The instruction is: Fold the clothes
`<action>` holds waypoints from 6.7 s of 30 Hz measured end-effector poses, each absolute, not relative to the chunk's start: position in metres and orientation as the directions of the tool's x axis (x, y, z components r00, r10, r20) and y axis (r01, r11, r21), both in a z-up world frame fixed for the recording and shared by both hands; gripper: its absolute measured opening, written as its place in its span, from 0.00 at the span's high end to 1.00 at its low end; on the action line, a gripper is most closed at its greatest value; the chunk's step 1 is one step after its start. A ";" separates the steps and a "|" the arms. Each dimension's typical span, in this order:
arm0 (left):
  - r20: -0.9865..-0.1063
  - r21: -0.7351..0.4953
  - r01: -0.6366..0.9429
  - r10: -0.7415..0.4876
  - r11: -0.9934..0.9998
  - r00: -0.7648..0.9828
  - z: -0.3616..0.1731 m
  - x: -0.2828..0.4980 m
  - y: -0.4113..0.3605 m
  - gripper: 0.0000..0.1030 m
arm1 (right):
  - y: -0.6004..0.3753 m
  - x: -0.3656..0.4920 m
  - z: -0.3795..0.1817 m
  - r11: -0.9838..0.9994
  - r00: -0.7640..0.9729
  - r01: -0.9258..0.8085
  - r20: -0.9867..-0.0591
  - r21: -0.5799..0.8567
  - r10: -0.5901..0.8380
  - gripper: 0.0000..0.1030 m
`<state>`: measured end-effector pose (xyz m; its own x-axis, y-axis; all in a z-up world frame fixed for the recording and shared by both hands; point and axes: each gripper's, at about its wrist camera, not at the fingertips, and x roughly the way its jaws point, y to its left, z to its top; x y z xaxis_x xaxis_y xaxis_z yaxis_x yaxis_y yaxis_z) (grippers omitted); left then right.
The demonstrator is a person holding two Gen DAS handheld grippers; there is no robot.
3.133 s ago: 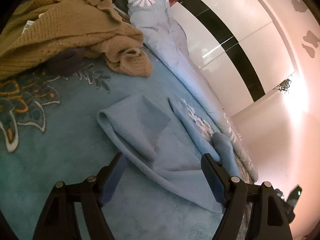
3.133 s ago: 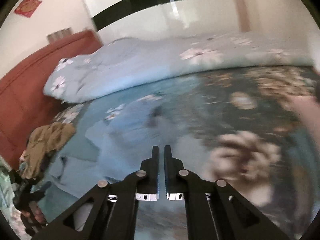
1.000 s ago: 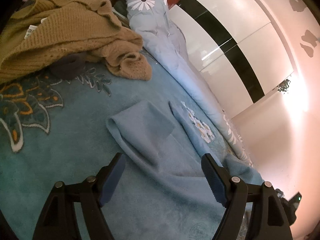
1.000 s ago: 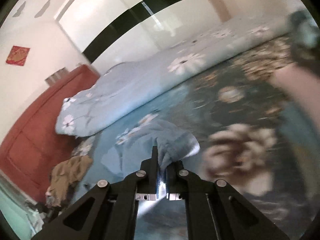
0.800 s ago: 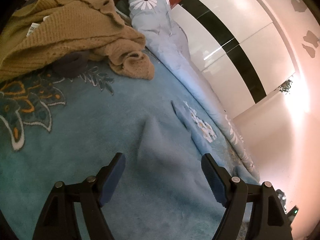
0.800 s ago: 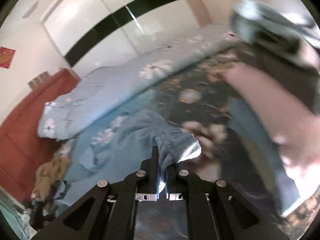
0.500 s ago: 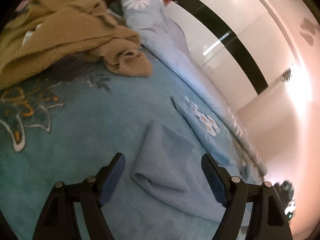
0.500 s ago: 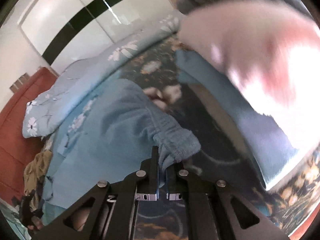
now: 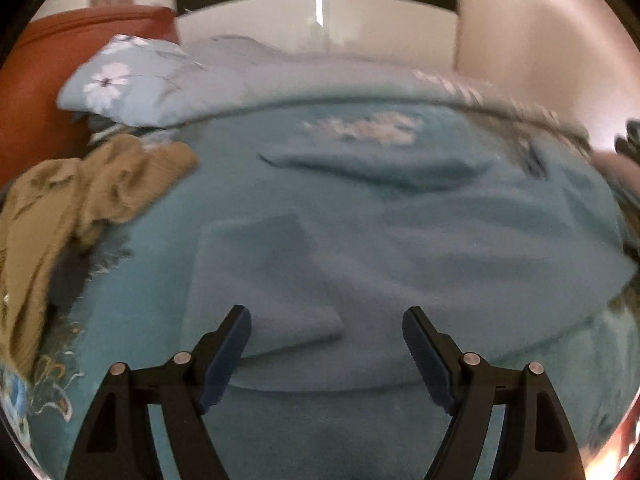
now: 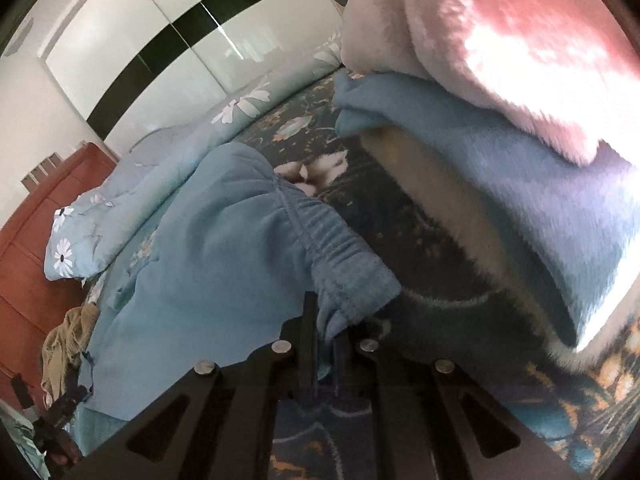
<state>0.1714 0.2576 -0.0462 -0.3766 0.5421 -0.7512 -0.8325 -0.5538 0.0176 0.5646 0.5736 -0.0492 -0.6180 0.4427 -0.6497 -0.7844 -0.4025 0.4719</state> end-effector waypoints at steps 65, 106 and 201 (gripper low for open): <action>-0.605 -0.531 -0.285 0.592 -0.798 -0.533 -0.031 0.045 0.106 1.00 | 0.561 0.585 -0.032 -0.449 -0.741 -0.671 -0.532 0.590 0.408 0.95; -0.692 -0.606 -0.404 0.705 -0.685 -0.158 -0.024 0.021 0.311 0.41 | 0.596 0.493 -0.021 -0.566 -0.774 -0.611 -0.569 0.554 0.278 0.52; -0.506 -0.684 -0.486 0.834 -0.544 -0.221 0.000 0.026 0.253 0.48 | 0.702 0.464 -0.007 -0.512 -0.683 -0.681 -0.707 0.524 0.184 0.50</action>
